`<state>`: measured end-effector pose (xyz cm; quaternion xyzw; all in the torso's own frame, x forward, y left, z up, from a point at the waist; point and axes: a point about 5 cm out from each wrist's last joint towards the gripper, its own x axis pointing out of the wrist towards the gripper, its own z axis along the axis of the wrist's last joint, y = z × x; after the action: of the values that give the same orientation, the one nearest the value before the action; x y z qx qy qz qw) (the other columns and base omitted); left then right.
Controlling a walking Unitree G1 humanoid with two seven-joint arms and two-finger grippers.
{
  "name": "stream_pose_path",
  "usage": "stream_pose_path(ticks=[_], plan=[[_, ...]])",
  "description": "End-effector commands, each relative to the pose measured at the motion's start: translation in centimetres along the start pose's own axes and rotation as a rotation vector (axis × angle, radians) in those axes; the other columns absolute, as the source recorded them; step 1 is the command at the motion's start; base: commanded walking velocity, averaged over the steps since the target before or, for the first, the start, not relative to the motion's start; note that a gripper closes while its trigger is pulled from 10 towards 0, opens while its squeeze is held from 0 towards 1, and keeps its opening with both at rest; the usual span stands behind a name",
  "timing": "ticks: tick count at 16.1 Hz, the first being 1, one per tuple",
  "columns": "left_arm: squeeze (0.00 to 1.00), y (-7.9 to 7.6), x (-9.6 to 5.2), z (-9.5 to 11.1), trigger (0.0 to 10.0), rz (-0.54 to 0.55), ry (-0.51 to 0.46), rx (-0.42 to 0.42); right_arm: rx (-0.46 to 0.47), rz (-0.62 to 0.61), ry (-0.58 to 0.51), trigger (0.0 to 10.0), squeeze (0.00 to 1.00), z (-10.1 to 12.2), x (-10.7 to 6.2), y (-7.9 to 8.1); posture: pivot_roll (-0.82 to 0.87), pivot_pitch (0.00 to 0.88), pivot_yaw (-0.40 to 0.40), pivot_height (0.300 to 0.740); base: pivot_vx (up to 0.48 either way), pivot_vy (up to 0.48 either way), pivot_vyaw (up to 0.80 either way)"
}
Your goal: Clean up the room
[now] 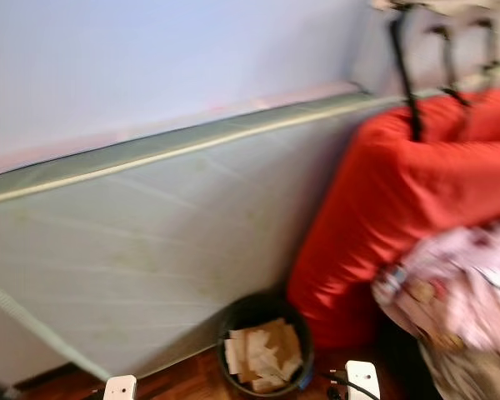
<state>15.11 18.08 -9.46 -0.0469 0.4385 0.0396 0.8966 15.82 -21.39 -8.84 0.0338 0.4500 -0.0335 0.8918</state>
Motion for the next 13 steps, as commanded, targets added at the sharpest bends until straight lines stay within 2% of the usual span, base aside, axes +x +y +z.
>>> stream_pose_path(ticks=[1,7,13], plan=[[0.00,-0.2,-0.3,-1.2,10.0,-0.009,0.047,0.013,-0.009,0.005,0.019,10.0,0.00,-0.5,-0.1,-0.1,-0.07,0.032,-0.006,0.740,0.000,0.000,-0.78],[0.00,0.2,-0.5,-1.6,10.0,0.006,0.051,-0.007,-0.039,0.026,0.038,10.0,0.00,-0.8,-0.2,0.1,-0.07,0.023,-0.006,0.740,0.000,0.000,-0.76],[0.00,1.1,-0.7,-2.0,10.0,0.001,0.075,0.046,-0.049,0.043,0.046,10.0,0.00,-1.3,-0.2,0.7,-0.12,0.010,0.052,0.740,0.000,0.000,-0.75]])
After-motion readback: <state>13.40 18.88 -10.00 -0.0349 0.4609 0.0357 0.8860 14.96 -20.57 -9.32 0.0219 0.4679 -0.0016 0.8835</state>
